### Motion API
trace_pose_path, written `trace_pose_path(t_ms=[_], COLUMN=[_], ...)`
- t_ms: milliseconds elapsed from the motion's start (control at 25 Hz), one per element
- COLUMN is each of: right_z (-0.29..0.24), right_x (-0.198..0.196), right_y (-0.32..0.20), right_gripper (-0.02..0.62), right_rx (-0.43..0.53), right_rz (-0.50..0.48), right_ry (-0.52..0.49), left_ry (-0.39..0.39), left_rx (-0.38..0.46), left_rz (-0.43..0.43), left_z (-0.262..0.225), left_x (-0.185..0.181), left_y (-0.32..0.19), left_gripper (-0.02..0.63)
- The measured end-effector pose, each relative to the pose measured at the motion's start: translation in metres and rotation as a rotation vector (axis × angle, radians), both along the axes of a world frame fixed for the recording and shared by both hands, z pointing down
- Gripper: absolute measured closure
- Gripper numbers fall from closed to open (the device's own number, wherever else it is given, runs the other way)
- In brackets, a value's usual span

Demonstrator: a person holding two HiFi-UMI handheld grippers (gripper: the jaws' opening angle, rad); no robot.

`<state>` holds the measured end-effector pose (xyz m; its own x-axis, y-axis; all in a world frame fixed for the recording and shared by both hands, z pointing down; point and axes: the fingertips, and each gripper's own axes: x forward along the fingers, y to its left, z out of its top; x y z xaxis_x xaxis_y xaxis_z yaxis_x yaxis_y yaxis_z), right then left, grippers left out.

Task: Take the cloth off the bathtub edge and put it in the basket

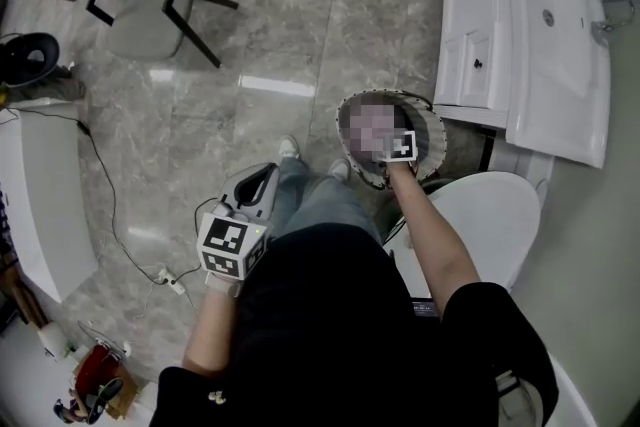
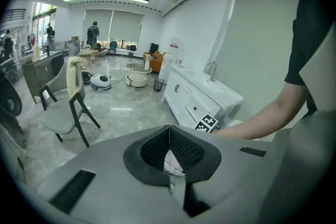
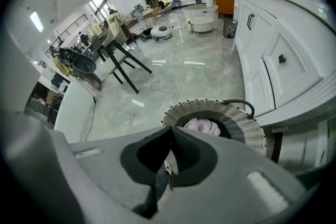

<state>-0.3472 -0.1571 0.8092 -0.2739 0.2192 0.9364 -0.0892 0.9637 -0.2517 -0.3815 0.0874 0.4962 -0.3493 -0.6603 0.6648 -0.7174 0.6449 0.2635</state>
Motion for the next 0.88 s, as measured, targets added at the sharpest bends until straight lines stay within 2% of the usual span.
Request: trace_pose_path(t_ms=[240,560,880], right_z=[-0.074,-0.176,-0.283], right_x=[-0.021,-0.043,-0.061], right_y=[0.012,0.034,0.043], right_gripper=[0.598,0.598,0.598], right_rx=[-0.095,-0.13,-0.128], right_rz=[0.037,-0.009,-0.026], right_ry=[-0.124,-0.282,-0.491], left_ry=[-0.03,-0.07,-0.147], left_rx=[0.042,0.096,0.166], left_rz=[0.014,0.032,0.032], left_z=[-0.023,-0.052,-0.095], left_x=[-0.013,-0.035,-0.058], left_y=[-0.01,-0.02,-0.021], left_gripper=[0.594,0.594,0.594])
